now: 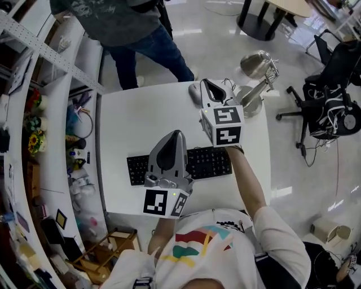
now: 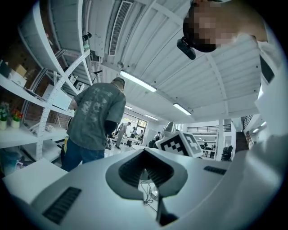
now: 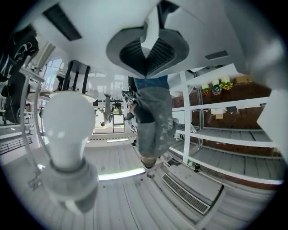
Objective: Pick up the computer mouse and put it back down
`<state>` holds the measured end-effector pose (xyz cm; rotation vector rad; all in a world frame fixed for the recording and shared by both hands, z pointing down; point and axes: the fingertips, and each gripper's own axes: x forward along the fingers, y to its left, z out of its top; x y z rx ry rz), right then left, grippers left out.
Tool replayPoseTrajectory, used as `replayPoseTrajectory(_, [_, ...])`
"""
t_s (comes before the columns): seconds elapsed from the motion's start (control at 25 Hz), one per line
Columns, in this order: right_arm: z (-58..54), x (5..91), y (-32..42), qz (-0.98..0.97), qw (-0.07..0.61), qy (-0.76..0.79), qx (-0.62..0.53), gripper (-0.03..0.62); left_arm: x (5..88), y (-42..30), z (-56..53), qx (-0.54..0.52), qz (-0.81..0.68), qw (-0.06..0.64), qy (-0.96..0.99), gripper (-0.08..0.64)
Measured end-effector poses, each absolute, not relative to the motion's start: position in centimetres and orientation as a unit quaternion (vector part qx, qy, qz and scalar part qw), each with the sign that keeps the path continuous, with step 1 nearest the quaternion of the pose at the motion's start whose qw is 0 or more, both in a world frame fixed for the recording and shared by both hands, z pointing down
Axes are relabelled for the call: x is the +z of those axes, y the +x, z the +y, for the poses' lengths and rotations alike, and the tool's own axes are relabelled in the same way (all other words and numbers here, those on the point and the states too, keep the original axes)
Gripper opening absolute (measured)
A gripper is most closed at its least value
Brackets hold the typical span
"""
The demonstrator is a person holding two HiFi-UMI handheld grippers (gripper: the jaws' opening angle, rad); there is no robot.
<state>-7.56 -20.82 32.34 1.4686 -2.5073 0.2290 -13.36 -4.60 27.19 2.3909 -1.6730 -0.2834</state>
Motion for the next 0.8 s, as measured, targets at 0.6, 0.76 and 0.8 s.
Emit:
replayPoseTrajectory(0.6, [-2.9, 23.2, -2.7, -0.878, 0.01, 0.474, 0.069, 0.014, 22.5, -14.1, -0.5, -0.105, -0.567, 0.047, 0.815, 0.046])
replayPoseTrajectory(0.76, [-1.8, 23.1, -2.7, -0.88, 0.021, 0.472, 0.055, 0.014, 22.4, -13.6, -0.2, -0.106, -0.565, 0.048, 0.817, 0.046])
replayPoseTrajectory(0.8, [-1.6, 23.1, -2.7, -0.88, 0.021, 0.471, 0.055, 0.014, 22.4, -13.4, 0.0, -0.106, -0.563, 0.047, 0.818, 0.046])
